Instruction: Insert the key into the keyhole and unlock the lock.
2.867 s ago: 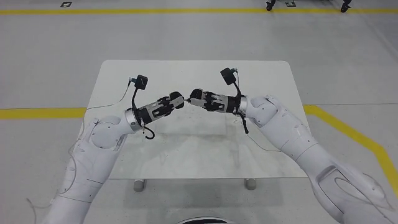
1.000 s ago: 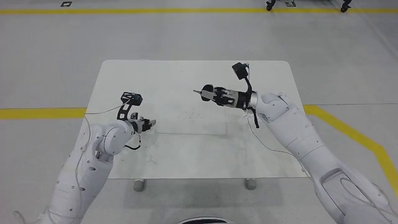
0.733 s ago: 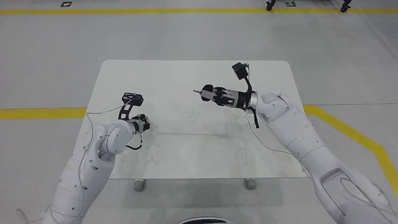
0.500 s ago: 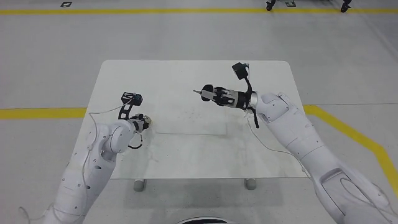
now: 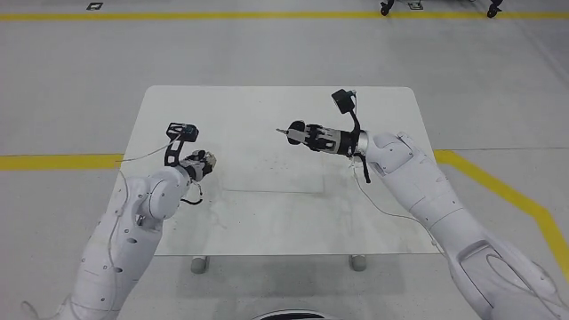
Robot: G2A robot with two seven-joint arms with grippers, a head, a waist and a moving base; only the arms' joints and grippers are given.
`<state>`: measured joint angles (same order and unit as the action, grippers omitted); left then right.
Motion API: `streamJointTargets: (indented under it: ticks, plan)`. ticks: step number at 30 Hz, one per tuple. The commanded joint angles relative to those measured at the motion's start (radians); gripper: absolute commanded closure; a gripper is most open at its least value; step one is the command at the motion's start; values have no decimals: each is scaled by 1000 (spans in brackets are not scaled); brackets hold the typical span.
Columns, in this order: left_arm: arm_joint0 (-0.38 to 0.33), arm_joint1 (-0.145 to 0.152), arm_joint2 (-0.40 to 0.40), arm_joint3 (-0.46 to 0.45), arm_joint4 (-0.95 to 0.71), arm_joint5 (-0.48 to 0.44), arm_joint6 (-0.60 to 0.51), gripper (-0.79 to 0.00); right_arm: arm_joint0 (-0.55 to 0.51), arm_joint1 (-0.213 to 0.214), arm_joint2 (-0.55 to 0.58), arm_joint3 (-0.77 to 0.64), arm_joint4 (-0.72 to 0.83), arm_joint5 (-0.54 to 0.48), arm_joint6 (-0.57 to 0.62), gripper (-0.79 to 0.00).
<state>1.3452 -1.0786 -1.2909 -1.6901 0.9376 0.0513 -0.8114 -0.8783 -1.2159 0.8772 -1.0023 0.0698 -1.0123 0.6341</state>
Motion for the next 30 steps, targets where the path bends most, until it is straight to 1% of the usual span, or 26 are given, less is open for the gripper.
streamJointTargets:
  ticks: [1,2,3,4,5,6,8,12,15,17,21,24,27,28,30]
  plan:
    - [18,2,-23,-13,-55,-79,63,0,0,0,0,0,0,0,0,0]
    - [30,3,-34,-22,-111,-139,88,0,0,0,0,0,0,0,0,0]
    - [43,4,-50,-27,-188,-230,107,0,0,0,0,0,0,0,0,0]
    - [52,6,-63,-26,-247,-294,115,0,0,0,0,0,0,0,0,0]
    - [66,10,-96,-10,-355,-405,123,0,0,0,0,0,0,0,0,0]
    - [72,13,-117,5,-418,-471,116,0,0,0,0,0,0,0,0,0]
    - [76,19,-142,33,-518,-565,90,0,0,0,0,0,0,0,0,0]
    - [55,24,-140,82,-683,-661,7,0,0,0,0,0,0,0,0,0]
    - [25,27,-124,122,-805,-699,-53,0,0,0,0,0,0,0,0,0]
    - [-1,27,-110,149,-853,-705,-86,0,0,0,0,0,0,0,0,0]
    - [-42,24,-70,195,-929,-714,-103,0,0,0,0,0,0,0,0,0]
    - [-64,20,-48,238,-1043,-725,-120,0,0,0,0,0,0,0,0,0]
    - [-89,17,-29,286,-1168,-701,-156,0,0,0,0,0,0,0,0,0]
    - [-107,16,-19,314,-1216,-670,-176,0,-4,0,2,-8,-2,8,-10,0]
    - [-139,12,2,349,-1251,-617,-198,0,-17,1,13,-34,-24,16,-45,0]
